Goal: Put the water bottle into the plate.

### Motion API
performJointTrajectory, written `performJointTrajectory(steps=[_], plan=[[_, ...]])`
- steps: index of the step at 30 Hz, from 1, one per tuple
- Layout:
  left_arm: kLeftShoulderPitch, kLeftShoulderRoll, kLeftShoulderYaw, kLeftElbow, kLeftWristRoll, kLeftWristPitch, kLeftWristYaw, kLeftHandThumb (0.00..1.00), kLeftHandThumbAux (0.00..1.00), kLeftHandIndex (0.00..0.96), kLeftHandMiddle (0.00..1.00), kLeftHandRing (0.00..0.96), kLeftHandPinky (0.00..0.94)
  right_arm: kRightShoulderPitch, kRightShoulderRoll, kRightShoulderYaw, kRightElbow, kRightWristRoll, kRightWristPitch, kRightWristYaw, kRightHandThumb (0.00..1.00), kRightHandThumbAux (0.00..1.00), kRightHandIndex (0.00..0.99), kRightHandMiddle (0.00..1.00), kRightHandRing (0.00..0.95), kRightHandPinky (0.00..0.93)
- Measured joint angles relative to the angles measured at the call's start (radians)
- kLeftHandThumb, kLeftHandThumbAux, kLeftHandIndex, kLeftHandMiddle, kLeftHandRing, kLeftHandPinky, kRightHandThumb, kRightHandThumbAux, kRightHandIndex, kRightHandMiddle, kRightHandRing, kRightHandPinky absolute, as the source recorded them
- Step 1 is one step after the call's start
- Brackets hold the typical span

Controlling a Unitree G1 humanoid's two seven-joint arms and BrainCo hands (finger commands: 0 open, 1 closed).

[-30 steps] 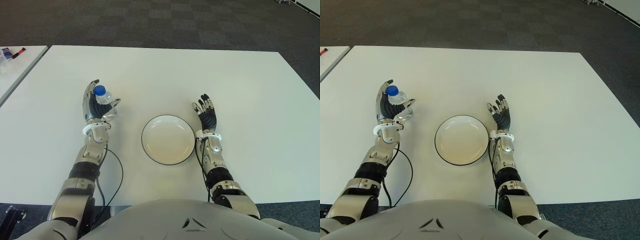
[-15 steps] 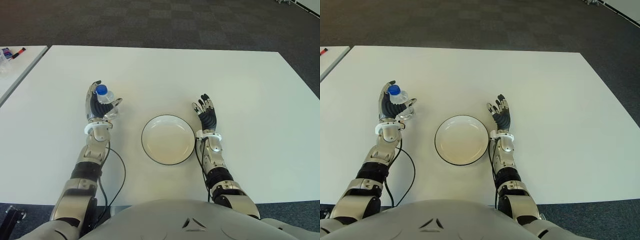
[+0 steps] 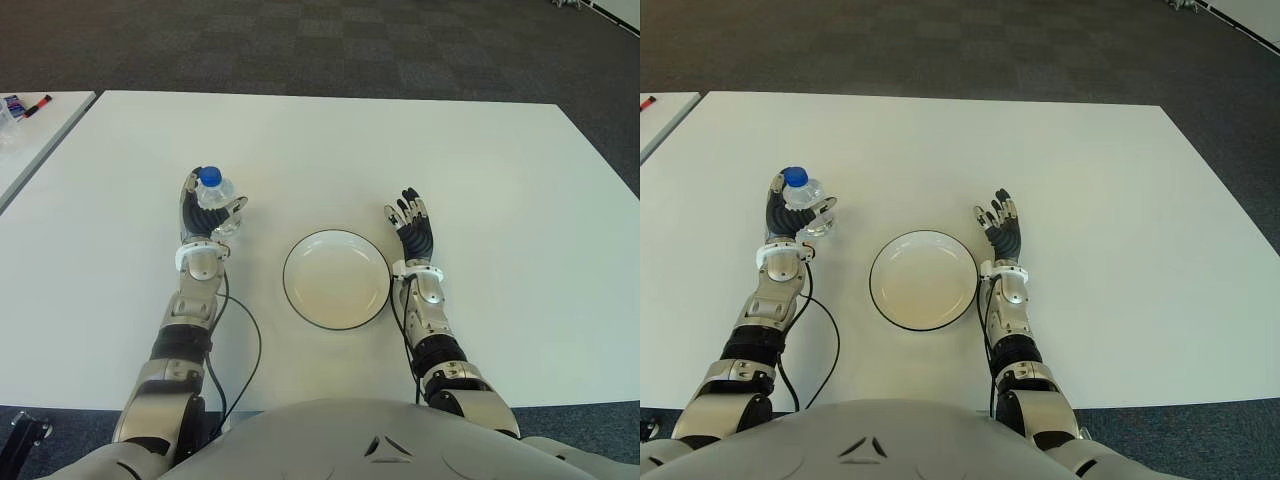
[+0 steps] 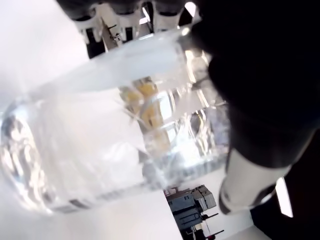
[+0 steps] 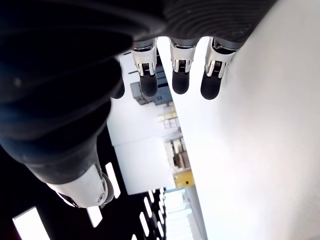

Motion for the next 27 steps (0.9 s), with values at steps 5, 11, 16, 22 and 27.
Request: performJointTrajectory(steps=[5,11,16,22,27], plan=[[0.000,-0.023,0.016,0.000,-0.049,-0.026,-0.039,0.000,0.870,0.116,0.105,0.083,0.088,0.000,0.000,0.000,0.000,0.000,0.000,0.001,0.000,0.788,0.086,0.069,0.053,0.104],[0.000,-0.028,0.032,0.000,-0.080,-0.035,-0.065,0.000,0.871,0.111,0.102,0.082,0.094,-0.001,0.000,0.000,0.000,0.000,0.000,0.001,0.000,0.790,0.084,0.067,0.052,0.103],[0.000,-0.028,0.042,0.003,-0.094,-0.042,-0.072,0.000,0.886,0.116,0.109,0.088,0.112,-0.001,0.000,-0.001,0.001,0.001,0.000,0.001,0.000,0.791,0.079,0.065,0.050,0.101],[0.000,-0.035,0.059,0.013,-0.102,-0.065,-0.072,0.000,0.889,0.116,0.112,0.093,0.111,-0.001,0.000,-0.003,0.001,0.001,0.000,0.003,0.000,0.793,0.077,0.064,0.049,0.102],[-0.001,-0.043,0.060,0.018,-0.104,-0.076,-0.074,0.000,0.896,0.126,0.116,0.095,0.107,-0.001,0.000,-0.003,0.001,0.001,0.000,0.006,0.000,0.793,0.078,0.065,0.050,0.103]])
